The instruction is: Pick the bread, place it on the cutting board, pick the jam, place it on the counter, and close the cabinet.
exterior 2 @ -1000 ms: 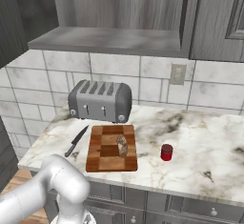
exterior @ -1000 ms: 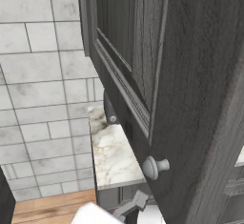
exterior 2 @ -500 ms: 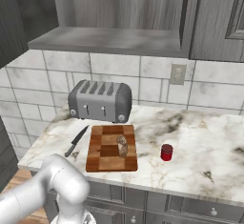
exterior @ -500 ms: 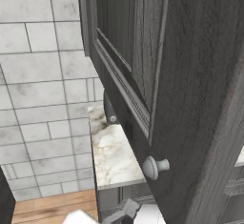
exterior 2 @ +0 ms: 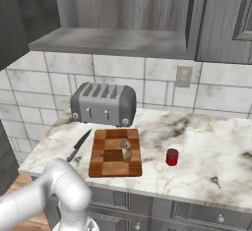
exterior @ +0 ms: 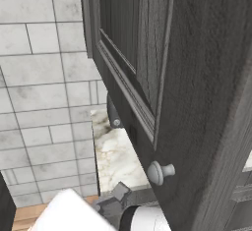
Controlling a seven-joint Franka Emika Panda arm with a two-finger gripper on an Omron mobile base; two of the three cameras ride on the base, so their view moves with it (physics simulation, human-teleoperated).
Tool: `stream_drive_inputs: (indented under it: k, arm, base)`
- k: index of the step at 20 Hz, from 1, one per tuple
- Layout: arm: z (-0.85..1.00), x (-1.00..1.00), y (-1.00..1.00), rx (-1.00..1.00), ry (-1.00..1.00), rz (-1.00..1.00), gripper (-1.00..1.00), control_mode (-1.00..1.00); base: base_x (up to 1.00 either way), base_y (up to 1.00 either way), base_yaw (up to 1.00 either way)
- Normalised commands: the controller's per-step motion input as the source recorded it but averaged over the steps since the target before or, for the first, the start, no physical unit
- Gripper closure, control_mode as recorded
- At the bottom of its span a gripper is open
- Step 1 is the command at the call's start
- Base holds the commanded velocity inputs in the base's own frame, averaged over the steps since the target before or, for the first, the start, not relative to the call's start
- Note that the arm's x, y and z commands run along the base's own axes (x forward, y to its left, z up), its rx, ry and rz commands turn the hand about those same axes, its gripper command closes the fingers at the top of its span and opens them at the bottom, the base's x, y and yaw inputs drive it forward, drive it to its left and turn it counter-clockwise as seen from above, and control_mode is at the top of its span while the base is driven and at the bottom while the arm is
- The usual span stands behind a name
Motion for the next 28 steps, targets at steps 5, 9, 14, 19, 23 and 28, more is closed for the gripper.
stream_drive_inputs:
  k: [5, 9, 14, 19, 23, 28]
  arm:
    - [0.01, 0.37, 0.00, 0.00, 0.00, -0.08, -1.00, -1.00]
    - [0.00, 0.34, 0.00, 0.00, 0.00, -0.06, -1.00, -1.00]
    - [0.00, 0.30, -0.01, 0.00, 0.00, -0.03, -1.00, -1.00]
    - [0.00, 0.13, -0.22, 0.00, 0.00, 0.00, -1.00, -1.00]
    - [0.00, 0.00, -0.43, 0.00, 0.00, 0.00, -1.00, -1.00]
    - [0.00, 0.00, -0.36, 0.00, 0.00, 0.00, -1.00, -1.00]
  base:
    - [0.00, 0.00, 0.00]
    - [0.00, 0.00, 0.00]
    - [0.00, 0.00, 0.00]
    - [0.00, 0.00, 0.00]
    - [0.00, 0.00, 0.00]
    - [0.00, 0.00, 0.00]
